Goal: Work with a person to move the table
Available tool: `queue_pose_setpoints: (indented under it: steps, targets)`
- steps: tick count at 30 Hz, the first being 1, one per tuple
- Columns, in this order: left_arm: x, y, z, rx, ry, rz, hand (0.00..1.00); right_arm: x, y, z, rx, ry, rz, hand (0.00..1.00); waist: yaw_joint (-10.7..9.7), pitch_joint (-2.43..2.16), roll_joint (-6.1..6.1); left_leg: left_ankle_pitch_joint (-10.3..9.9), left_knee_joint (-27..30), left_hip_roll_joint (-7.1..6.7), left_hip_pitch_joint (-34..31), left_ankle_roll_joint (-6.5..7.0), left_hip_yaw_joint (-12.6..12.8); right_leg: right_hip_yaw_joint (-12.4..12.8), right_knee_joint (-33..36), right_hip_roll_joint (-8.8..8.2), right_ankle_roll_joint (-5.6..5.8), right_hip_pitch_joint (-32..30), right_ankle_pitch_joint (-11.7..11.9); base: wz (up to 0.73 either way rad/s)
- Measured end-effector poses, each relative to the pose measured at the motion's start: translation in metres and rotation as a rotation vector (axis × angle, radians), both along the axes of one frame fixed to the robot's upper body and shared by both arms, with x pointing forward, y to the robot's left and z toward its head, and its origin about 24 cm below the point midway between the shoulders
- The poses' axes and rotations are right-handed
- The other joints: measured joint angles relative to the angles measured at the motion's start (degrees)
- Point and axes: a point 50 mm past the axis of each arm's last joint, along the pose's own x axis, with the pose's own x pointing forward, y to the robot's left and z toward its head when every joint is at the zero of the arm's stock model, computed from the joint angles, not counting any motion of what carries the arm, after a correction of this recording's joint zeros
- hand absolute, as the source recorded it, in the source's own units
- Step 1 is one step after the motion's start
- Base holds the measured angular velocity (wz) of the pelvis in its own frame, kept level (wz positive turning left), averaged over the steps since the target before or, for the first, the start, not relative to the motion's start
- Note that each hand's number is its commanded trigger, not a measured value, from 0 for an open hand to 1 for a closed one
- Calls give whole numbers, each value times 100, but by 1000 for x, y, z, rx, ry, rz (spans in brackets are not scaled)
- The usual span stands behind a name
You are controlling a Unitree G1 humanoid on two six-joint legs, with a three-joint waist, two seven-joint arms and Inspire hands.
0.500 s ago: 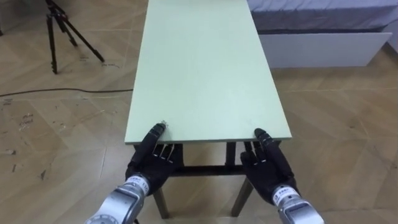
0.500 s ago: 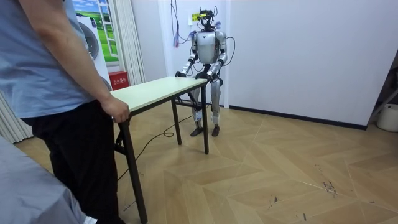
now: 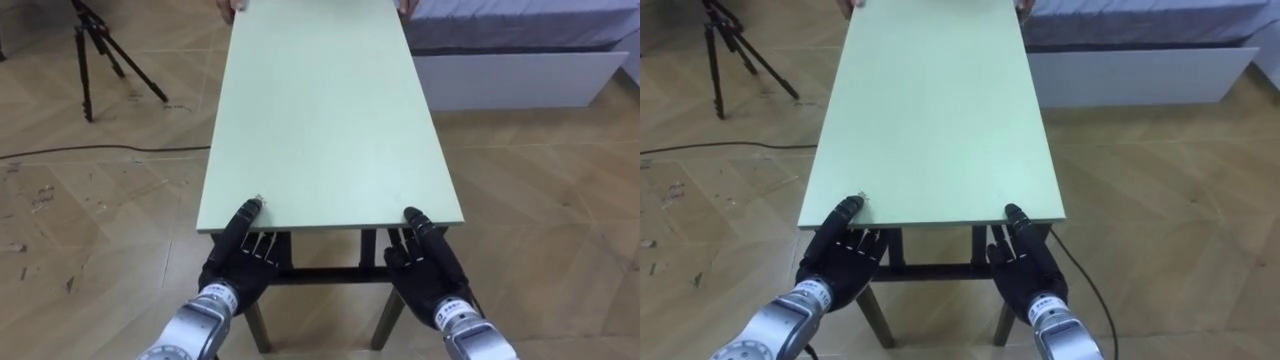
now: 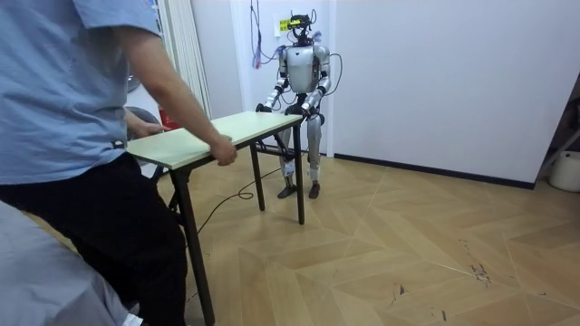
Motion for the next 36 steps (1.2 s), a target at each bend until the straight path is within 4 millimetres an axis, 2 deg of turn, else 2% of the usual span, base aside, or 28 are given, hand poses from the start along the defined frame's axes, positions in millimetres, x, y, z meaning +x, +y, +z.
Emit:
queue_pose_setpoints:
  steps: [14,21,29,36]
  targets:
    - [-1,0,-2,8,-4,-1,100,0,1,0,2,0,1,100,-43,-9,7,0,16,-3,-6,0,-2,-19,14,-13,0,3,0,0]
    - [-10,-2,-10,50,-21,11,100,0,2,-1,-5,19,3,100,-103,-15,15,1,44,-12,0,1,-11,-56,111,-50,-1,-12,-2,0]
    - [-17,-2,-15,53,-34,2,100,0,1,0,-33,37,9,100,-103,-57,77,1,105,-33,-12,2,27,-3,240,-81,-3,-83,-3,-3]
    - [-18,-2,-15,46,-51,2,100,2,1,3,-42,18,16,100,-107,-73,51,12,104,-89,-112,22,27,-38,318,-153,-13,-202,-37,0]
